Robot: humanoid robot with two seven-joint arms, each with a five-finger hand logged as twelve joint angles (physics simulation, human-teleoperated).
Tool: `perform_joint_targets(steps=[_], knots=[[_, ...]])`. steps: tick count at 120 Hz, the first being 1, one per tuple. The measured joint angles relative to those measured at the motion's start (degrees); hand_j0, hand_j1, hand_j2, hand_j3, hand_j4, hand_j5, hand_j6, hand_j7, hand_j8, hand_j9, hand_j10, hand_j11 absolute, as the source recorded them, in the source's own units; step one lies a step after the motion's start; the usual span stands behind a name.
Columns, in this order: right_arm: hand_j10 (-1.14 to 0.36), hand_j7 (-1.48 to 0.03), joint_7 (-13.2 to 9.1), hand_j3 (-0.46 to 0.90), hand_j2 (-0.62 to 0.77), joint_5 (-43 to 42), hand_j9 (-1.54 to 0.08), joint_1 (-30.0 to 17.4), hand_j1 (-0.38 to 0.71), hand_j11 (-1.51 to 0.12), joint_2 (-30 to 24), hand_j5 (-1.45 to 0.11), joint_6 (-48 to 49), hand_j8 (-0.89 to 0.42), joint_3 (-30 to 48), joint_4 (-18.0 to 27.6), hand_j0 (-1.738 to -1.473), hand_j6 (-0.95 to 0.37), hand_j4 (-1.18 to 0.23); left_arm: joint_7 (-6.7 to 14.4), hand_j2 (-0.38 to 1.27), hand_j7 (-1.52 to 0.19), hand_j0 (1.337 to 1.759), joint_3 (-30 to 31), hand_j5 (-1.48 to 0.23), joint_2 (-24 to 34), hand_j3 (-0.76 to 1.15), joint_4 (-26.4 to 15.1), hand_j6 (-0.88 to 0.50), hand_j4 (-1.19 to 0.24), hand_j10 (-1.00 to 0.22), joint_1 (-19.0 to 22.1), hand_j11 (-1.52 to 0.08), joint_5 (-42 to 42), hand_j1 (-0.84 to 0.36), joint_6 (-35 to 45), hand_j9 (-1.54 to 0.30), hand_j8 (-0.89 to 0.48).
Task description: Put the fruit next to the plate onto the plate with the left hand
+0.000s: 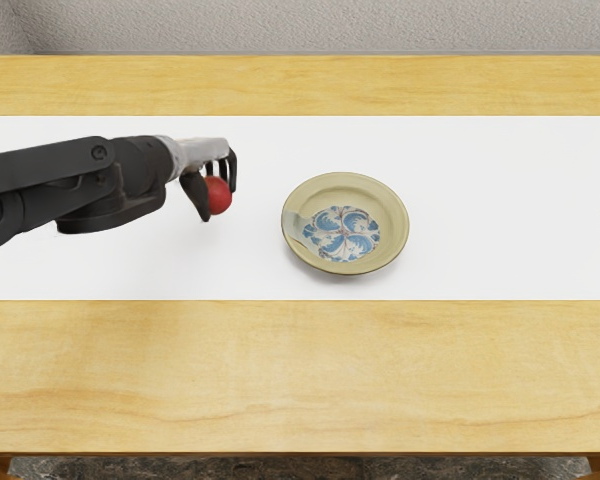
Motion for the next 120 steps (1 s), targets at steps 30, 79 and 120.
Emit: perform_joint_targets(steps=[30, 79, 120], knots=[[-0.01, -0.02, 0.0, 0.0, 0.0, 0.0, -0.02, 0.0, -0.33, -0.02, 0.0, -0.02, 0.0, -0.01, -0.1, 0.0, -1.658, -0.01, -0.02, 0.0, 0.47, -1.11, 1.653, -0.9, -1.17, -7.6, 0.0, 3.0, -0.33, -0.66, -0.7, -1.9, -1.1, -0.2, -0.32, 0.5, -1.12, -0.33], [-0.01, -0.02, 0.0, 0.0, 0.0, 0.1, -0.02, 0.0, -0.33, -0.02, 0.0, -0.02, 0.0, -0.01, -0.1, 0.0, -1.658, -0.01, -0.01, 0.1, 0.65, -1.07, 1.654, -3.0, -1.12, -12.5, 0.0, 5.8, -0.42, -0.77, -0.79, -1.2, -1.07, 0.2, -0.36, 0.9, -1.08, -0.42], [-0.01, -0.02, 0.0, 0.0, 0.0, 0.0, -0.02, 0.0, -0.33, -0.02, 0.0, -0.02, 0.0, -0.01, -0.2, 0.0, -1.658, -0.01, -0.02, 0.0, 0.72, -1.0, 1.656, -3.1, -1.02, -19.3, 0.0, 10.6, -0.45, -0.73, -0.74, -1.3, -1.0, 0.2, -0.35, 1.5, -0.99, -0.46]])
